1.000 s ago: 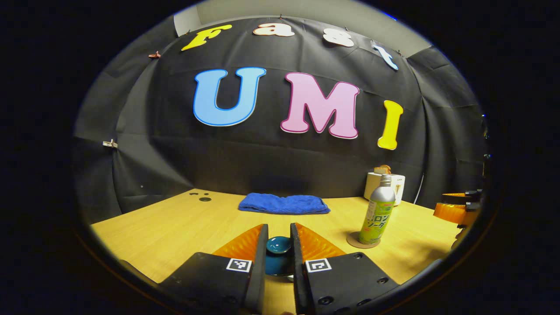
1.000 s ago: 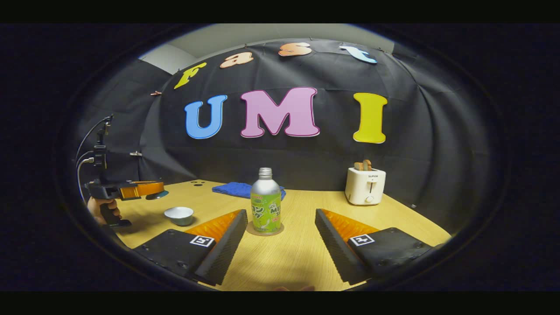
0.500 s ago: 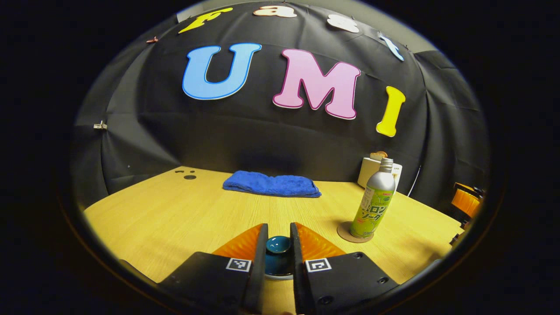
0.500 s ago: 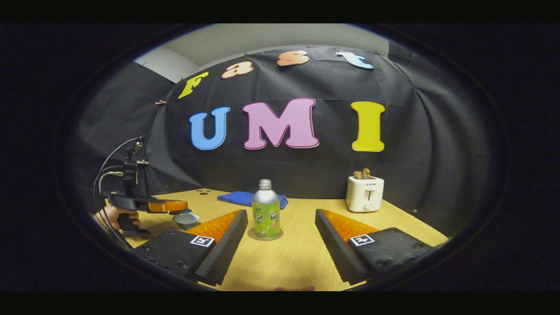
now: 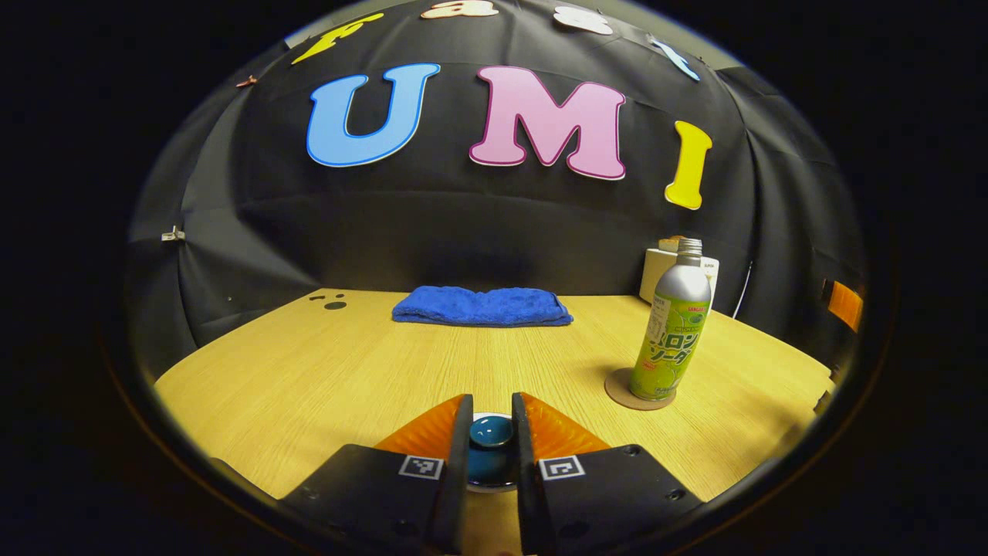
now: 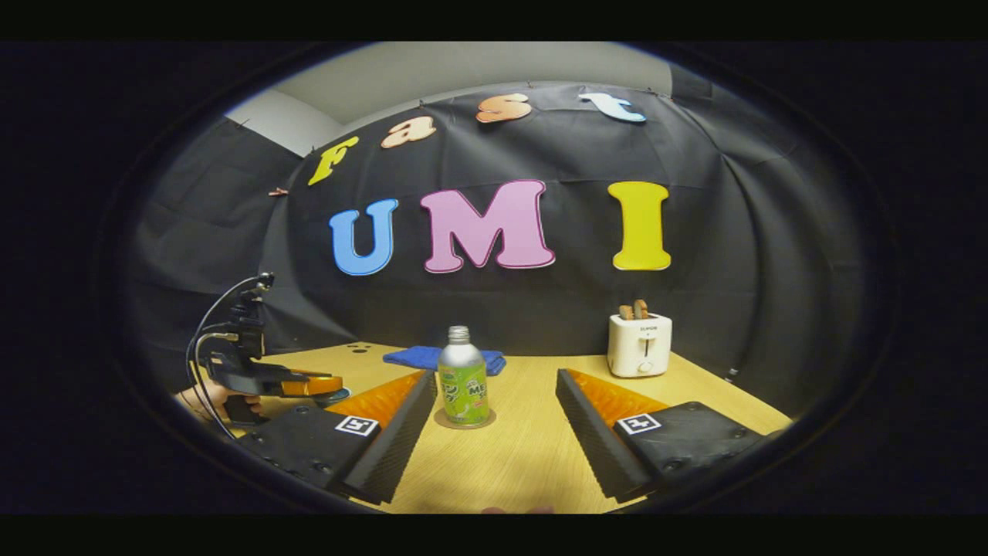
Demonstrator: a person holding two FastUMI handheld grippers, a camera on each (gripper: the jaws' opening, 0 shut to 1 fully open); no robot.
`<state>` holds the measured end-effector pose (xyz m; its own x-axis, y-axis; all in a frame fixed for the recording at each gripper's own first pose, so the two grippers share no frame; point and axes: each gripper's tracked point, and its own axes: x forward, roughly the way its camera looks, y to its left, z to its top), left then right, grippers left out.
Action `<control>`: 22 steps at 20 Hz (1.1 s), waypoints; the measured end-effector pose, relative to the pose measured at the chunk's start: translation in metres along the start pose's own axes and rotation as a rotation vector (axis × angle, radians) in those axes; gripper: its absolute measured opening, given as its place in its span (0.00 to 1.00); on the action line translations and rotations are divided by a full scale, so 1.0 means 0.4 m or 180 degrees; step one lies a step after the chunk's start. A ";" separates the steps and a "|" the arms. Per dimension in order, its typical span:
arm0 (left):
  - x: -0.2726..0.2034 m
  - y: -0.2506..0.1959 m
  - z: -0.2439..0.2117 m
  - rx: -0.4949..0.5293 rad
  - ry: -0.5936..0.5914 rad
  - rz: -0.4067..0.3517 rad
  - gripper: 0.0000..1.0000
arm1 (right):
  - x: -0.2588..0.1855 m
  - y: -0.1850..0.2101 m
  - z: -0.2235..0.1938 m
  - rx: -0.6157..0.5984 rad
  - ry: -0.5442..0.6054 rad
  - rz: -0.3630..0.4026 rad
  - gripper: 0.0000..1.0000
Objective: Open the teacup lid with one hand, grasp the water bottle and pour water into the teacup with the other hand; after pouring, place the water bottle on the coaster and then close the teacup lid.
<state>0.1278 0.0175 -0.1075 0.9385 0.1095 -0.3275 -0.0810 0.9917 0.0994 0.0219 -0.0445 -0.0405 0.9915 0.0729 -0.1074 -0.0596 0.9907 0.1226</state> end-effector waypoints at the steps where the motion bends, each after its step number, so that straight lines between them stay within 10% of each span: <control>1: 0.002 0.003 -0.001 0.0009 0.0005 0.0019 0.31 | -0.002 -0.001 0.001 0.0008 -0.0010 0.0001 0.96; 7: -0.001 0.002 -0.002 0.0086 -0.0020 0.0046 0.31 | 0.002 0.006 -0.013 0.0017 0.0019 0.0014 0.93; 15: -0.085 -0.026 0.065 0.0171 -0.0394 0.0031 0.85 | 0.002 0.040 -0.016 -0.0002 0.0019 0.0097 0.96; 22: -0.200 -0.022 0.070 0.0085 -0.0628 0.0066 0.93 | 0.000 0.108 -0.017 -0.0010 0.0003 0.0194 0.96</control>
<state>0.0628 -0.0020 -0.0559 0.9845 0.1122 -0.1348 -0.0946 0.9870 0.1300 0.0187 -0.0008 -0.0418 0.9859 0.1331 -0.1009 -0.1201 0.9848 0.1258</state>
